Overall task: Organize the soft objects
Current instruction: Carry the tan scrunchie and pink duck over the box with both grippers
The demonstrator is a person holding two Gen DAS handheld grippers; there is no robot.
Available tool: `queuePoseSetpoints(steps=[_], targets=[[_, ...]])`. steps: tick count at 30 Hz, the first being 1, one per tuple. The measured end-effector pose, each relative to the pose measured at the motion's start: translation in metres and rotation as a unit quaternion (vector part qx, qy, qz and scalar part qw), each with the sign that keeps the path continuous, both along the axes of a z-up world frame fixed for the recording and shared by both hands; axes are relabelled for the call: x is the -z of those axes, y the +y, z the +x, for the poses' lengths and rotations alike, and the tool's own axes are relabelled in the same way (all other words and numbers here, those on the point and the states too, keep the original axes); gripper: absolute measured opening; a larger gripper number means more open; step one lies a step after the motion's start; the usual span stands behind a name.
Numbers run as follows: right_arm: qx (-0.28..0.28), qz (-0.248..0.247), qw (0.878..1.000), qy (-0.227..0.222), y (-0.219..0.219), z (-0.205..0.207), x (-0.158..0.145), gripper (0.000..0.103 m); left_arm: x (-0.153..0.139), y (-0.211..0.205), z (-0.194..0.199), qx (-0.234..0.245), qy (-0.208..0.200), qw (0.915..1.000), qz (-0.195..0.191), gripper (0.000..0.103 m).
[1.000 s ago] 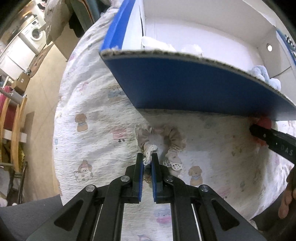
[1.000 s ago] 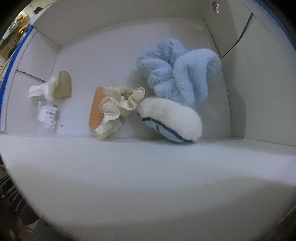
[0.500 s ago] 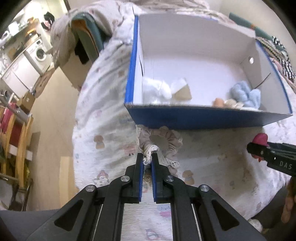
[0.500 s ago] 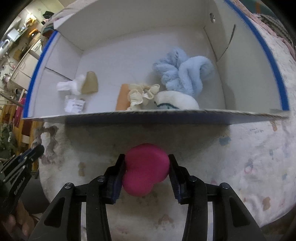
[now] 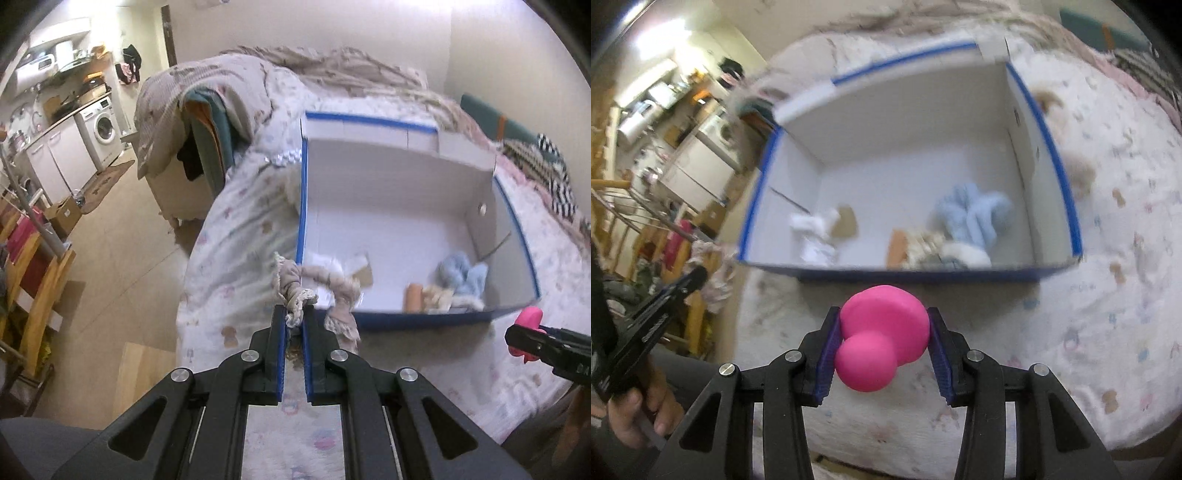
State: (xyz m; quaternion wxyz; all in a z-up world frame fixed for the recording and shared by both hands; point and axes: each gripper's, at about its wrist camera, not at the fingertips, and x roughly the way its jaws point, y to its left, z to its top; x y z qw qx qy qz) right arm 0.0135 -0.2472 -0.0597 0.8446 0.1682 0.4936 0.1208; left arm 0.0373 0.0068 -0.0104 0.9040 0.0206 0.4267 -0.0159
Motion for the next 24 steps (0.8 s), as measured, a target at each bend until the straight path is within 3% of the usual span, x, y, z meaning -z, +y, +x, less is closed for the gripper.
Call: queuePoseSetpoints(steps=[4, 8, 18, 24], targets=[[-0.002, 0.023, 0.997, -0.075, -0.003, 0.002, -0.034, 0.047, -0.019, 0.004, 0.011, 0.011, 0.016, 0.9981, -0.058, 0.008], [0.001, 0.038, 0.992, -0.123, -0.002, 0.012, -0.059, 0.047, -0.041, 0.001, 0.016, 0.009, -0.012, 0.9987, -0.048, 0.008], [0.023, 0.028, 0.987, -0.155, -0.019, 0.062, -0.079, 0.047, -0.055, -0.026, 0.055, 0.023, -0.025, 0.9993, -0.018, 0.008], [0.037, 0.024, 0.987, -0.153, -0.026, 0.092, -0.073, 0.047, -0.051, -0.041, 0.086, 0.027, -0.021, 0.9994, -0.007, 0.008]])
